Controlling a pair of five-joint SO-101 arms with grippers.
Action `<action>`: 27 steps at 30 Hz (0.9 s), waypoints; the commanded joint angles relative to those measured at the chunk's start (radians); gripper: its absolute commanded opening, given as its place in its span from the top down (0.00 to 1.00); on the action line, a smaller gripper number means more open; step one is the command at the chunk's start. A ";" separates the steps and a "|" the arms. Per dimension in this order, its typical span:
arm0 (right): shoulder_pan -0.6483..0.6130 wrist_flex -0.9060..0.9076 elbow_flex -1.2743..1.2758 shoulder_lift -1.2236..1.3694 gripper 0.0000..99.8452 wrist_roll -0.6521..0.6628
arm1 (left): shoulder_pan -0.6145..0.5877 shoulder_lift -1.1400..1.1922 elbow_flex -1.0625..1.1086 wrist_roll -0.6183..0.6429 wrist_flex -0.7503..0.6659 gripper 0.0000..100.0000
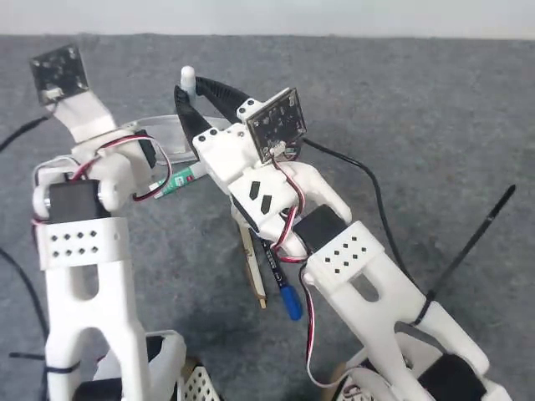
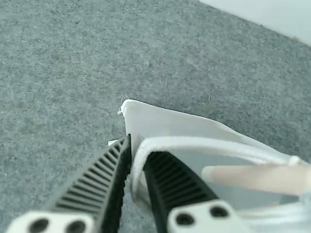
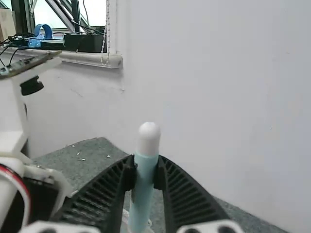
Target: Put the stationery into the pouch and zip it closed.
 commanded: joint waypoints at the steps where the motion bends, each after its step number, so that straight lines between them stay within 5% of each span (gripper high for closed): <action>1: -0.012 0.030 0.003 -0.041 0.99 -0.003 | -0.005 -0.002 -0.061 0.018 -0.025 0.99; 7: -0.065 0.170 0.003 -0.044 0.82 -0.003 | -0.006 -0.003 -0.061 0.018 -0.025 0.99; 19: -0.085 0.443 -0.003 -0.294 0.83 -0.003 | -0.006 -0.003 -0.059 0.018 -0.021 0.99; 27: 0.015 0.556 -0.029 -0.358 0.83 -0.003 | -0.002 -0.003 -0.048 0.018 -0.028 0.99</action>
